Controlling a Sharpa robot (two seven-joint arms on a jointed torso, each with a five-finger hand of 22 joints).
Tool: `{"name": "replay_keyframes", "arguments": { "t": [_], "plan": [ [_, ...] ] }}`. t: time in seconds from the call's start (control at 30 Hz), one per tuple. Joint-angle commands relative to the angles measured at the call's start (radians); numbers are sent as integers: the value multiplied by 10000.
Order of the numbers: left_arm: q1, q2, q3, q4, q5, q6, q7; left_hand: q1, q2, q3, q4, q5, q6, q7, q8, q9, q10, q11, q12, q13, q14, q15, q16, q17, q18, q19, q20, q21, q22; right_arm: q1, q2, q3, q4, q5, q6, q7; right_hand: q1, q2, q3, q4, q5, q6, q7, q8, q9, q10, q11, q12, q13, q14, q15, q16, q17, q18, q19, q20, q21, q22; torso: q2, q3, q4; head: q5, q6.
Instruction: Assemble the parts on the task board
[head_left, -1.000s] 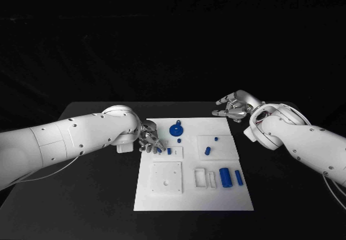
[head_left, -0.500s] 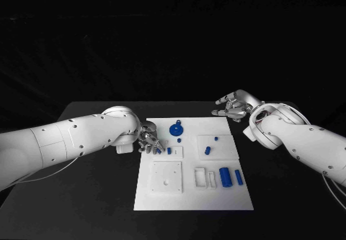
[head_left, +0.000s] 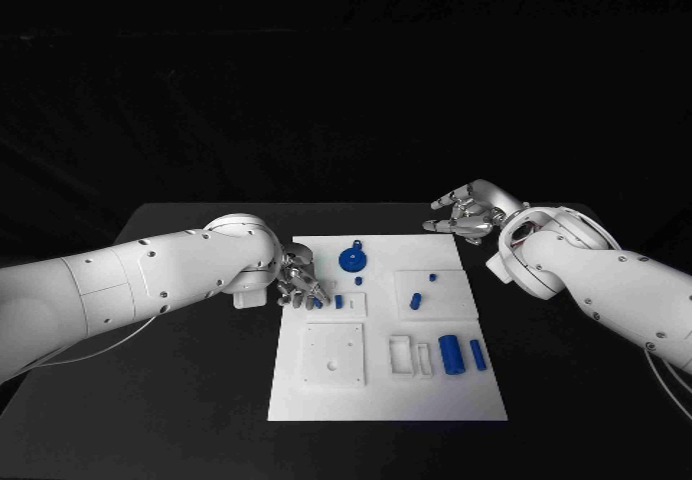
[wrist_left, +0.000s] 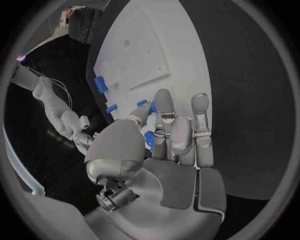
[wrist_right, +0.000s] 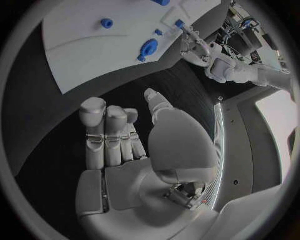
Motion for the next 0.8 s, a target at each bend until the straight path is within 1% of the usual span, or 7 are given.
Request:
{"name": "replay_keyframes", "arguments": {
  "t": [0.03,0.27,0.8],
  "plan": [
    [-9,19,-1,15,-24,-23,100,568,493,391,-338,31,-98,-156,-68,4,486,-113,33,-14,37,-12,0,10,-28,30,-47,-30,182,-7,8,5,7,-22,118,91,-68,-6,51,6,55,-50,3,-63,-11,-73,-11,-59,-13,-2,-15,-33,17,136,63,-14,-54,950,0,3,4,2,-7],
    [-11,12,-2,11,-29,-1,108,568,493,391,-338,31,-98,-156,-68,4,486,-113,33,-14,37,-12,0,10,-28,30,-47,-30,182,-8,10,5,5,-22,118,94,-68,-6,51,6,55,-50,3,-63,-11,-73,-11,-59,-13,-2,-15,-33,17,136,63,-14,-54,950,2,5,-4,8,-4],
    [-12,-1,-3,27,-232,163,159,587,484,385,-357,29,-93,-155,-74,-3,486,-113,34,-18,36,-7,-5,11,-39,31,-51,-44,183,-9,2,5,7,-22,117,95,-76,9,62,6,75,-50,4,-60,-10,-77,-12,-66,-26,3,-17,-53,17,136,71,-16,-70,949,-1,3,3,-1,-20]
  ]
}}
